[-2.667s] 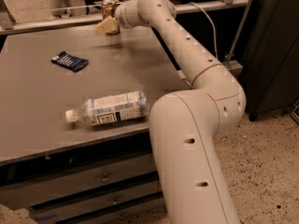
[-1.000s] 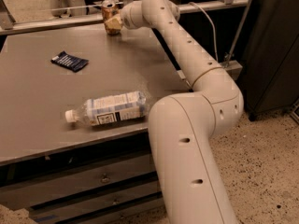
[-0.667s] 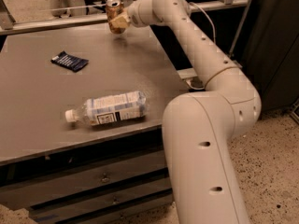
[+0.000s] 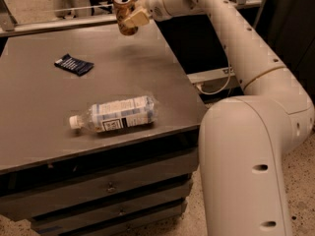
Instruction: Knock orange can over
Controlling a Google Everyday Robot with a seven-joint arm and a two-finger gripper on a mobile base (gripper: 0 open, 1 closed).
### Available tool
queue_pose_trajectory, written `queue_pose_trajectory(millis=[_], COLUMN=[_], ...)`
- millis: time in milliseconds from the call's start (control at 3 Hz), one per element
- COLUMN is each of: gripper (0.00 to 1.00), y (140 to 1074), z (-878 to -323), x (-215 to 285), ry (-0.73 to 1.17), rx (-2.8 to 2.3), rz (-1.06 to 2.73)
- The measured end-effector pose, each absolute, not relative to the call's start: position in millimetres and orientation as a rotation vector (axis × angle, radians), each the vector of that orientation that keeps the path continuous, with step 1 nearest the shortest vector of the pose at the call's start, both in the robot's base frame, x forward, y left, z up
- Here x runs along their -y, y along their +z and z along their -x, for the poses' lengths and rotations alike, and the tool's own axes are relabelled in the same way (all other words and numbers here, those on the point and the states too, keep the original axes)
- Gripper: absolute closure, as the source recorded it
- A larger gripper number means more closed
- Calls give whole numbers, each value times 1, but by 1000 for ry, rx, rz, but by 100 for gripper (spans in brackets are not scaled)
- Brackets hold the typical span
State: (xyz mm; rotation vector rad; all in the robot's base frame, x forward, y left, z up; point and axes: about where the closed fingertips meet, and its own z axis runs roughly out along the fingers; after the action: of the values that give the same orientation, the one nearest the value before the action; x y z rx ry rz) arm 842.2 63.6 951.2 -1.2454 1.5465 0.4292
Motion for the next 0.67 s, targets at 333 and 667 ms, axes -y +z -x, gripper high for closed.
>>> queue_pose_trajectory(millis=[333, 667], gripper=[100, 100], y=[960, 952], z=[-803, -767], x=[-46, -29], ry=[378, 238], rx=[-1516, -1517], rz=[1447, 1737])
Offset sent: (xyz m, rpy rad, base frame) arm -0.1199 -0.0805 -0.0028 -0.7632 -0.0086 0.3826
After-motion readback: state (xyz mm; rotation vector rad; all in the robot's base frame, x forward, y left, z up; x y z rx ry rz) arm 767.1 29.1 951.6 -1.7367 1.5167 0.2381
